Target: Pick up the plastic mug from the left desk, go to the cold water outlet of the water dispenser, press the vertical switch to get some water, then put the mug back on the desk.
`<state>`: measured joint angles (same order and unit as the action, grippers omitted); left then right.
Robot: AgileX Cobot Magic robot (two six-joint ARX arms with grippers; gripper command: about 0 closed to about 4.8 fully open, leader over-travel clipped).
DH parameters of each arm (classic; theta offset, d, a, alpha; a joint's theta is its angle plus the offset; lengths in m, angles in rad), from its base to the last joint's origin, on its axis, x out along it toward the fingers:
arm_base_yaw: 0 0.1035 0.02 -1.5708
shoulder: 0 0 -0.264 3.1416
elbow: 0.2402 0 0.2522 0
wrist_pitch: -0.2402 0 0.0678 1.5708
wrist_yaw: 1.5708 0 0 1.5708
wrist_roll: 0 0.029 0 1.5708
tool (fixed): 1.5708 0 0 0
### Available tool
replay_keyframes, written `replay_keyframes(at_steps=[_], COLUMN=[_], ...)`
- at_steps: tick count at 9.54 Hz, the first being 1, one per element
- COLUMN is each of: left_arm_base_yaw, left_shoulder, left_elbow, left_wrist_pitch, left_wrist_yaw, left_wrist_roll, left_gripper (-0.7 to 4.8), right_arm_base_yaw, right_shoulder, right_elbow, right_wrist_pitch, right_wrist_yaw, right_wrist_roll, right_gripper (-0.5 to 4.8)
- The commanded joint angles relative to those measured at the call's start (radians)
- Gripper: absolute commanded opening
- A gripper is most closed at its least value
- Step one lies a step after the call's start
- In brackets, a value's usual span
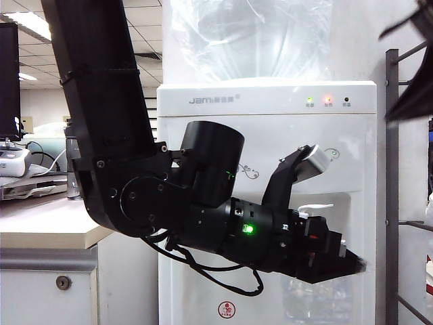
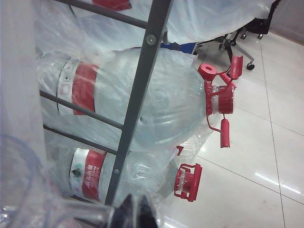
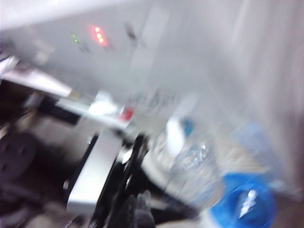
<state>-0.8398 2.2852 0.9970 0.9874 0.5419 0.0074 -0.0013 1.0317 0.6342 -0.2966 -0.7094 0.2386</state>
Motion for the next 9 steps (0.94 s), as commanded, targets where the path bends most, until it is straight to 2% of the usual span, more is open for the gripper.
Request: replay_keyframes(at_steps=[1,9], left_arm_base_yaw=[-0.007,-0.007], left_shoulder=[-0.009,-0.009], left_elbow=[0.003,0.004], left_wrist_pitch=[0.054,0.061], left_wrist_yaw=[0.022,0.022], left_wrist_roll=[0.019,0.024], left_gripper=[-0.06,-0.06], right_arm_base_yaw=[0.01,0.035], right_shoulder=[0.049,0.172], right_elbow=[-0.012,-0.012], right_wrist_pitch=[0.022,0.172], right_wrist_yaw=[-0.03,-0.029], right_wrist_roll=[0.0,0.002], right_gripper=[-0.01,-0.01])
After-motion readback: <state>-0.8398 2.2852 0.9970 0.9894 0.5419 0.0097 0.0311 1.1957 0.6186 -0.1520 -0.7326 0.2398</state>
